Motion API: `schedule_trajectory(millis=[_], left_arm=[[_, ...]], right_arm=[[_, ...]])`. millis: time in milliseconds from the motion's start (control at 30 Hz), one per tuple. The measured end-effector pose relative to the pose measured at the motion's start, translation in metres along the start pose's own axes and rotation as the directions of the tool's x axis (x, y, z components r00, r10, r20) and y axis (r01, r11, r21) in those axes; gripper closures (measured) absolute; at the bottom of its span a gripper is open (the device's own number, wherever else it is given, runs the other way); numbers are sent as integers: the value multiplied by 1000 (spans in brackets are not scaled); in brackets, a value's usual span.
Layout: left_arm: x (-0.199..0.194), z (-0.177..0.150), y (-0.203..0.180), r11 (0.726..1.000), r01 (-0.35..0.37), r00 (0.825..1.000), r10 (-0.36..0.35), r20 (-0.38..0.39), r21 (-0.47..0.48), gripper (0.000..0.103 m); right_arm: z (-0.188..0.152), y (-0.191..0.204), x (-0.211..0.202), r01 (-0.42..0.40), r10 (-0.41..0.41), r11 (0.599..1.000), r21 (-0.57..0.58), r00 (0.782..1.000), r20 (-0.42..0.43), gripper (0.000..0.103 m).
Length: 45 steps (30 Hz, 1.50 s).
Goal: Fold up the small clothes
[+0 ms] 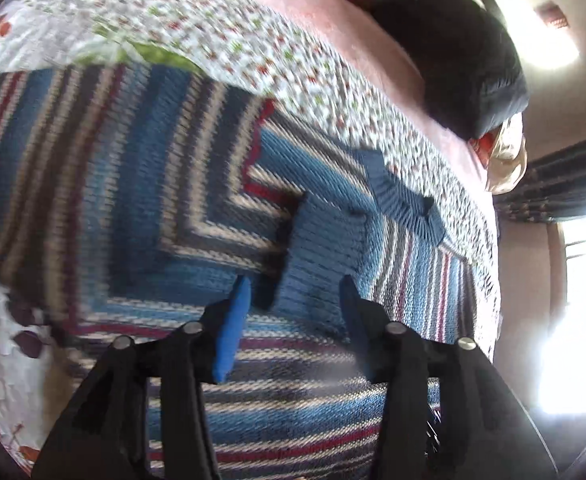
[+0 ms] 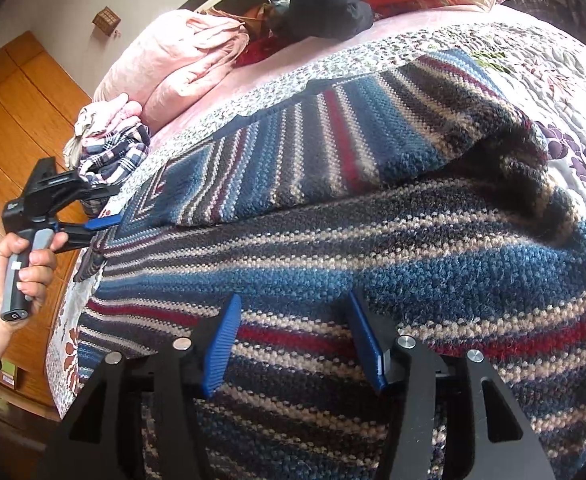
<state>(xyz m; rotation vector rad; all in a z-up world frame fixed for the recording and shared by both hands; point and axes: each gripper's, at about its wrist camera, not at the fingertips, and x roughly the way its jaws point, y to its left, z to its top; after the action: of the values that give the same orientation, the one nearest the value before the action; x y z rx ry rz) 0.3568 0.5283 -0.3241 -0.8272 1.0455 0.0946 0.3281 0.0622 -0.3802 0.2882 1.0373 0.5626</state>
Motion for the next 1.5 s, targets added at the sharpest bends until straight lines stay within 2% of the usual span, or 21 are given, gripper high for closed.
schedule_trajectory(millis=[67,133,200,300,367,467,533,633,700,733,767,833,900,1000,1100,1200,1267,1367,1500], left_arm=[[-46,12,52,997,-44,995,49,90,-67,43],[-89,22,113,981,-99,979,126,162,-168,41],[-128,33,174,950,-113,960,180,214,-291,41],[-176,39,254,890,-98,928,244,283,-446,41],[-184,47,289,859,-84,927,254,278,-505,41],[-175,57,317,838,-110,927,281,250,-534,41],[-167,64,331,836,-114,931,278,235,-537,41],[-158,75,334,844,-147,922,306,238,-516,41],[-155,83,332,850,-193,912,339,229,-490,48],[-154,88,331,845,-231,906,368,210,-483,66],[-153,90,332,841,-256,901,387,197,-477,79],[-158,95,330,845,-252,900,384,207,-472,93],[-168,99,319,859,-233,895,372,246,-455,95],[-193,106,277,908,-160,894,299,333,-387,96],[-218,109,203,966,-93,890,189,414,-240,96],[-236,105,121,996,-25,884,61,463,-85,96],[-240,101,67,1000,10,880,-12,474,7,96],[-229,86,-11,990,37,884,-97,458,139,96],[-185,61,-94,961,29,908,-140,395,275,96]], right_arm=[[0,8,-4,-6,6,1000,-21,1000,-10,44],[-4,19,-9,-13,12,999,-45,1000,-15,44],[-9,31,-11,-21,19,998,-65,999,-26,44],[-18,50,-12,-28,24,995,-93,999,-49,43],[-24,60,-11,-36,30,995,-90,997,-66,43],[-31,74,-7,-43,37,996,-78,996,-87,43],[-34,84,-5,-46,39,996,-78,995,-93,43],[-36,95,0,-52,43,995,-81,994,-103,43],[-37,100,2,-54,45,995,-85,993,-108,43],[-37,102,2,-52,42,995,-88,993,-113,43],[-37,103,3,-51,41,995,-87,992,-116,43],[-36,105,2,-55,45,995,-80,991,-122,43],[-35,107,-2,-54,44,995,-83,992,-122,43],[-33,108,-11,-58,48,995,-86,993,-112,43],[-32,107,-22,-59,51,996,-72,993,-102,43],[-32,105,-37,-68,63,996,-57,994,-88,43],[-32,104,-48,-72,67,996,-59,995,-75,43],[-33,98,-63,-81,78,996,-45,995,-61,43],[-31,85,-77,-84,83,996,-18,995,-48,42]])
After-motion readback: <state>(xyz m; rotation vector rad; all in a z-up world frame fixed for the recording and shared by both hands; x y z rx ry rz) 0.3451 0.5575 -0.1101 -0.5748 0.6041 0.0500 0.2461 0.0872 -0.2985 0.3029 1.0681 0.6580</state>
